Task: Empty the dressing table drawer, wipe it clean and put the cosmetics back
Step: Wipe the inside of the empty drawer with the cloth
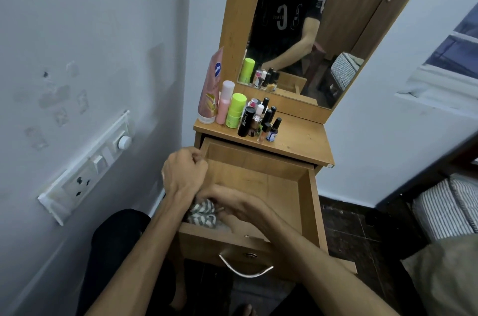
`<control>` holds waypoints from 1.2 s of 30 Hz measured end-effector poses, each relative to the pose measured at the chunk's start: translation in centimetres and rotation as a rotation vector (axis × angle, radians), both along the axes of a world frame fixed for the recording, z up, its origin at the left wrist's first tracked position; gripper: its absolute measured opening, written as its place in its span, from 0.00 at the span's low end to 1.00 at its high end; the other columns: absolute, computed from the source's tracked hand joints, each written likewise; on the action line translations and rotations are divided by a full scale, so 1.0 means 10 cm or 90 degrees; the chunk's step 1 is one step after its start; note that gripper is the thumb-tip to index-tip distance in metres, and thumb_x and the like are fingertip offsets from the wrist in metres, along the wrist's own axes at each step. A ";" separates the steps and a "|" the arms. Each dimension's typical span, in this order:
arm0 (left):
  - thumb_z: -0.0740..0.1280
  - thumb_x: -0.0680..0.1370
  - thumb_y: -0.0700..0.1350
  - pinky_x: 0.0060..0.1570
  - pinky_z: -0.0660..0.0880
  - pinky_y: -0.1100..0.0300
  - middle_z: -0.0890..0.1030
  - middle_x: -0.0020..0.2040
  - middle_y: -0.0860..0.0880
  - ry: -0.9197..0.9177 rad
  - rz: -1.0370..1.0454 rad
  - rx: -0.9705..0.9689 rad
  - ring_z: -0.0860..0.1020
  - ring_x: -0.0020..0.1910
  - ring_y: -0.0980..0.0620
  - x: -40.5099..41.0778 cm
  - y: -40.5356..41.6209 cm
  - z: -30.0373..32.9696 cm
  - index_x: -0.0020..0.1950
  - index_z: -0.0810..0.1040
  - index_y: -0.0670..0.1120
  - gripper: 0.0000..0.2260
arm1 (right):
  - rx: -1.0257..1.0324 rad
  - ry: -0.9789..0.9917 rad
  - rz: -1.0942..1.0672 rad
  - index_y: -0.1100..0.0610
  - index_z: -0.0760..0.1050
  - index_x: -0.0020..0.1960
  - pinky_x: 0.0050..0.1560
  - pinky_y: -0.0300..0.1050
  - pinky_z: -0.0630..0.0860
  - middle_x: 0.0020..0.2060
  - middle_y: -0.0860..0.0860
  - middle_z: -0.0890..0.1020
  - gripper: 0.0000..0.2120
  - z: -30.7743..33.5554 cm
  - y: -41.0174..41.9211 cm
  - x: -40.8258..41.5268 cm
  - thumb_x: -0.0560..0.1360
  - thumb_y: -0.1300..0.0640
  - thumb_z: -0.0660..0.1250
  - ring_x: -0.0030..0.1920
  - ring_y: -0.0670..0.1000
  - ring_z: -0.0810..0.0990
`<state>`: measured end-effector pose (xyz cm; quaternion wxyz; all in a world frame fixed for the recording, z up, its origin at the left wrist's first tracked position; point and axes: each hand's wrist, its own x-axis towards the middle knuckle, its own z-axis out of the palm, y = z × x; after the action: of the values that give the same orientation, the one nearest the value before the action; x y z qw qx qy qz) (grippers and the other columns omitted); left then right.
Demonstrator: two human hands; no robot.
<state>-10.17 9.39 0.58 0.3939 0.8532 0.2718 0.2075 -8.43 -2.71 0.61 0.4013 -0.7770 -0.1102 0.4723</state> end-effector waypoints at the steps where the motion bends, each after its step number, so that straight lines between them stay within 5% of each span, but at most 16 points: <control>1: 0.66 0.74 0.37 0.53 0.78 0.51 0.87 0.51 0.46 -0.013 -0.001 0.004 0.82 0.49 0.45 0.00 0.01 -0.01 0.54 0.86 0.47 0.13 | -0.004 -0.013 0.009 0.53 0.78 0.46 0.47 0.42 0.75 0.43 0.51 0.81 0.04 0.01 0.02 -0.01 0.76 0.54 0.66 0.43 0.48 0.79; 6: 0.66 0.73 0.36 0.46 0.75 0.54 0.85 0.47 0.47 -0.044 -0.028 0.052 0.76 0.41 0.49 0.01 0.03 -0.06 0.47 0.86 0.45 0.10 | -0.082 -0.163 0.182 0.58 0.80 0.60 0.62 0.55 0.75 0.57 0.57 0.82 0.17 0.14 -0.06 -0.12 0.76 0.50 0.66 0.58 0.58 0.80; 9: 0.66 0.72 0.37 0.42 0.75 0.55 0.84 0.44 0.47 -0.061 -0.050 0.100 0.79 0.41 0.46 0.01 0.03 -0.08 0.44 0.85 0.45 0.09 | -0.123 -0.169 0.246 0.55 0.78 0.66 0.57 0.48 0.72 0.61 0.54 0.80 0.17 0.25 -0.34 -0.13 0.80 0.51 0.64 0.61 0.57 0.77; 11: 0.67 0.72 0.37 0.40 0.72 0.57 0.84 0.42 0.48 -0.068 -0.070 0.137 0.78 0.39 0.49 0.02 0.03 -0.11 0.41 0.85 0.45 0.07 | -0.168 -0.156 0.233 0.51 0.76 0.71 0.63 0.48 0.72 0.67 0.52 0.78 0.21 0.30 -0.59 -0.13 0.80 0.48 0.61 0.64 0.53 0.76; 14: 0.68 0.72 0.38 0.39 0.77 0.55 0.83 0.39 0.48 -0.083 -0.115 0.194 0.77 0.38 0.50 0.04 0.00 -0.14 0.39 0.84 0.45 0.06 | -0.240 -0.173 0.240 0.47 0.79 0.63 0.72 0.62 0.69 0.64 0.49 0.80 0.22 0.27 -0.98 -0.08 0.76 0.38 0.57 0.65 0.54 0.77; 16: 0.68 0.71 0.37 0.38 0.79 0.53 0.83 0.37 0.48 -0.096 -0.151 0.228 0.77 0.39 0.49 0.04 -0.02 -0.15 0.38 0.84 0.44 0.06 | -0.275 -0.187 0.260 0.40 0.79 0.55 0.72 0.63 0.69 0.55 0.40 0.80 0.16 0.29 -1.24 -0.08 0.78 0.36 0.56 0.60 0.49 0.76; 22: 0.68 0.71 0.36 0.40 0.76 0.57 0.83 0.40 0.49 -0.097 -0.292 0.278 0.76 0.42 0.52 0.02 -0.13 -0.15 0.40 0.84 0.44 0.06 | -0.309 -0.225 0.253 0.51 0.79 0.69 0.70 0.56 0.74 0.65 0.51 0.81 0.19 0.50 -1.48 -0.03 0.80 0.50 0.61 0.63 0.52 0.79; 27: 0.67 0.73 0.34 0.42 0.79 0.51 0.83 0.41 0.45 -0.135 -0.212 0.222 0.79 0.41 0.48 0.05 -0.05 -0.17 0.43 0.83 0.41 0.06 | -0.325 -0.645 0.355 0.52 0.79 0.63 0.58 0.57 0.81 0.53 0.53 0.85 0.15 0.48 -0.95 0.31 0.77 0.52 0.68 0.53 0.54 0.82; 30: 0.67 0.73 0.35 0.41 0.78 0.52 0.82 0.42 0.46 -0.158 -0.187 0.193 0.78 0.41 0.49 0.02 -0.05 -0.16 0.45 0.82 0.42 0.05 | -0.302 -0.919 0.525 0.54 0.78 0.66 0.63 0.58 0.76 0.59 0.55 0.84 0.22 0.25 -0.56 0.50 0.72 0.54 0.73 0.62 0.58 0.78; 36: 0.67 0.73 0.36 0.41 0.79 0.51 0.81 0.44 0.45 -0.116 -0.187 0.187 0.78 0.42 0.48 0.06 0.01 -0.23 0.46 0.81 0.42 0.05 | -0.350 -0.997 0.753 0.59 0.84 0.58 0.68 0.58 0.71 0.62 0.59 0.84 0.19 -0.15 -0.14 0.80 0.67 0.59 0.76 0.70 0.61 0.74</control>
<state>-9.57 9.51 -1.77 0.3141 0.9096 0.0744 0.2614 -0.42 -4.09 -0.91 -0.2738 -0.7542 -0.5957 -0.0374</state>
